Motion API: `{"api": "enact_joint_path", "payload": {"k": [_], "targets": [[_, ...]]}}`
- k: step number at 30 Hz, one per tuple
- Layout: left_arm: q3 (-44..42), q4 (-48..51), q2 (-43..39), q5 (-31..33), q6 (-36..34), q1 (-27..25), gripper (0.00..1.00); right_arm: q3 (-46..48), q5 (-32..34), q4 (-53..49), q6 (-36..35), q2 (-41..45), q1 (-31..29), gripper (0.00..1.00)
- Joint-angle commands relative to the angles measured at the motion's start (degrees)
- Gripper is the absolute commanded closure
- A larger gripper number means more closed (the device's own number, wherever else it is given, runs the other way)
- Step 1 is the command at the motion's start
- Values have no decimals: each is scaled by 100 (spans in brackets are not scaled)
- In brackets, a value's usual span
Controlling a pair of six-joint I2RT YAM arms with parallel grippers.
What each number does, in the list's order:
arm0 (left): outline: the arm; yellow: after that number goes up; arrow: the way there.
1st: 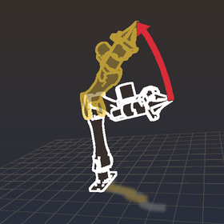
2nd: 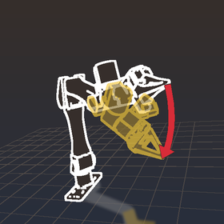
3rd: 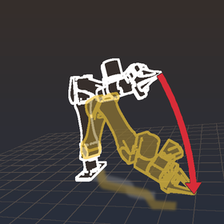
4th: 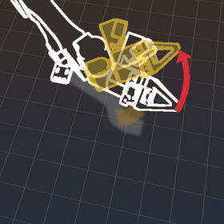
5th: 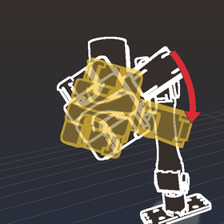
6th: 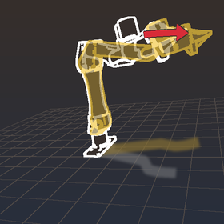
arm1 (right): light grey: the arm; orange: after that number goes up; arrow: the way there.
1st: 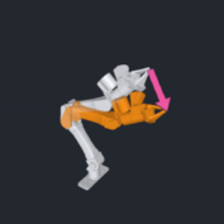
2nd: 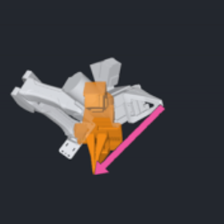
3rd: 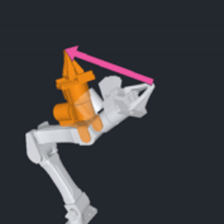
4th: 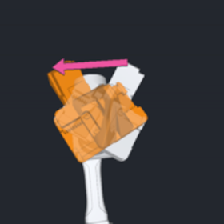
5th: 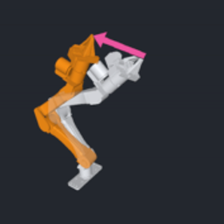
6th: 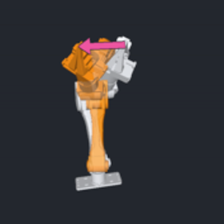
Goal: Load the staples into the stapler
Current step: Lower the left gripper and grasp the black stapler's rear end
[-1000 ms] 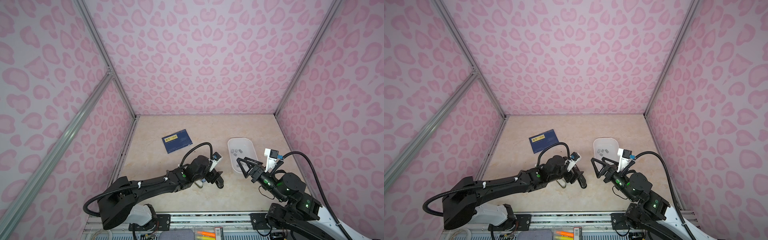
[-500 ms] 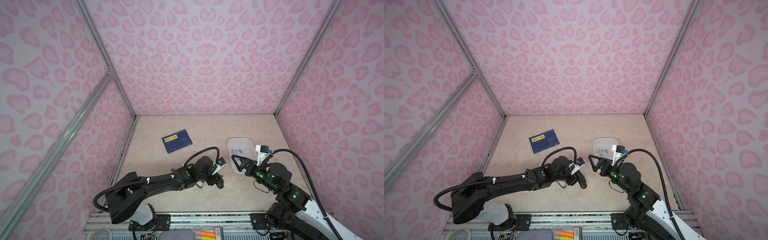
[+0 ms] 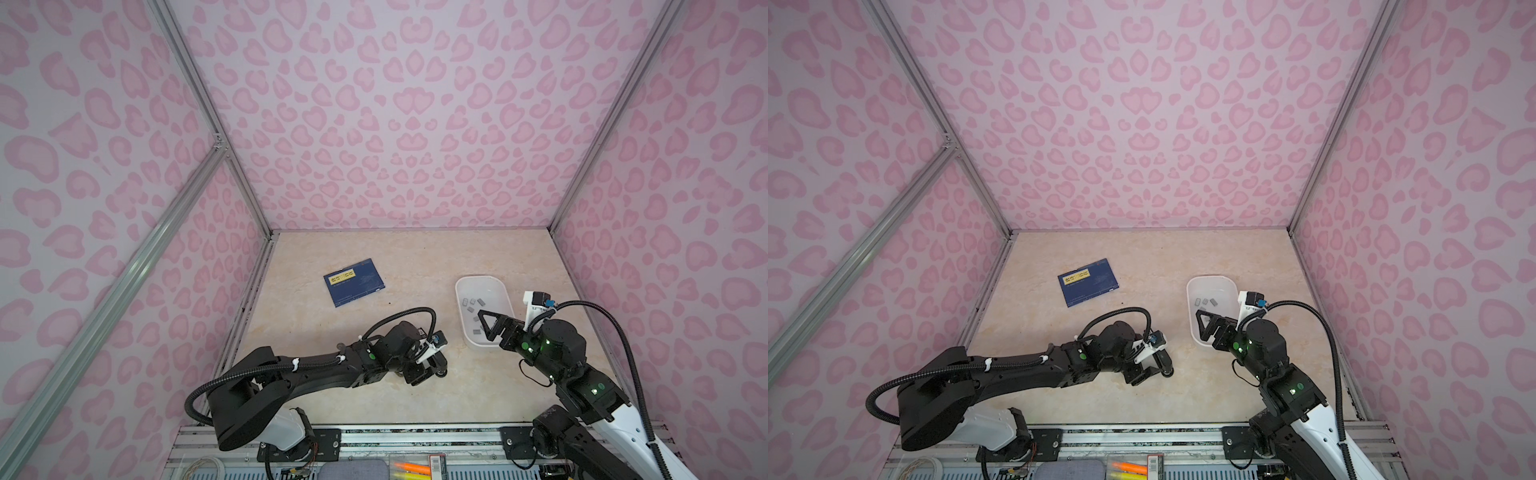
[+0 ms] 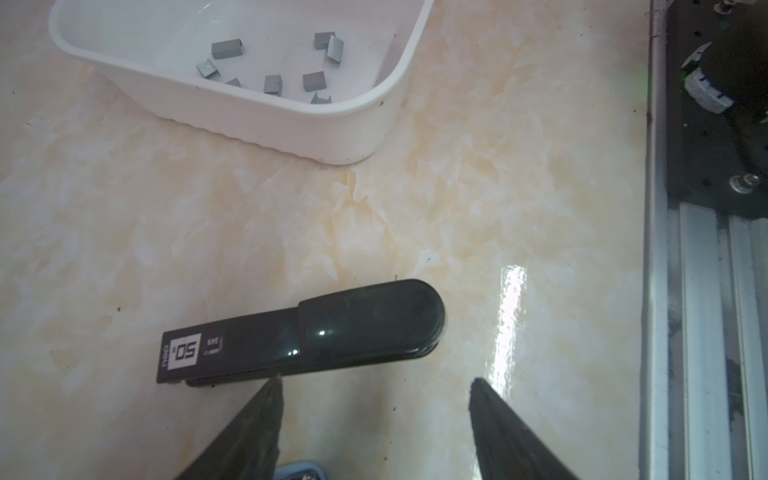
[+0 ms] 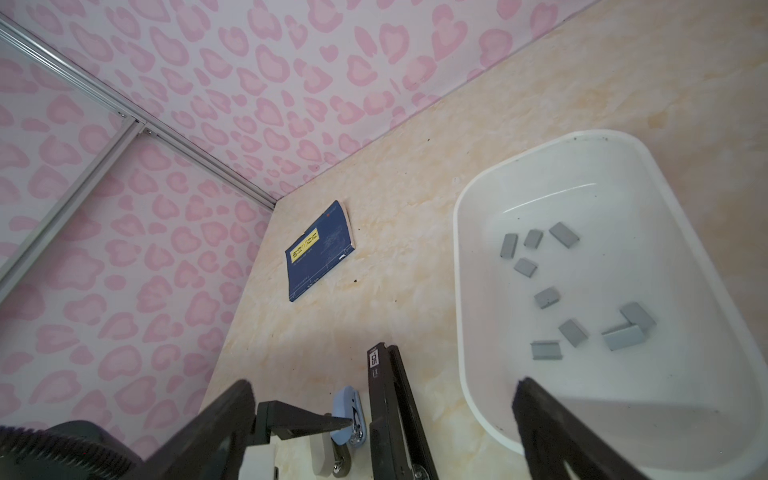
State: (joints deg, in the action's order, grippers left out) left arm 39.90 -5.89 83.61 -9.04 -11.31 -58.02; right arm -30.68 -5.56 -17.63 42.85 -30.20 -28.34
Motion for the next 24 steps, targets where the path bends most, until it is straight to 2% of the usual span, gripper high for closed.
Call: {"api": "enact_joint_path", "payload": {"k": [1, 4, 10, 20, 24], "targets": [[4, -3, -28, -217, -361, 3, 28, 141, 49, 51, -110, 37, 28, 1], [80, -13, 92, -269, -581, 3, 28, 135, 27, 0, -141, -18, 38, 1], [472, 25, 575, 52, -948, 53, 28, 88, 108, -239, -211, 111, 82, 1], [1073, 199, 1178, -148, -1235, 232, 31, 147, 49, -270, -321, 125, 285, 1], [1391, 416, 1393, -470, -1235, 415, 36, 149, -71, -202, -359, 2, 427, 1]]}}
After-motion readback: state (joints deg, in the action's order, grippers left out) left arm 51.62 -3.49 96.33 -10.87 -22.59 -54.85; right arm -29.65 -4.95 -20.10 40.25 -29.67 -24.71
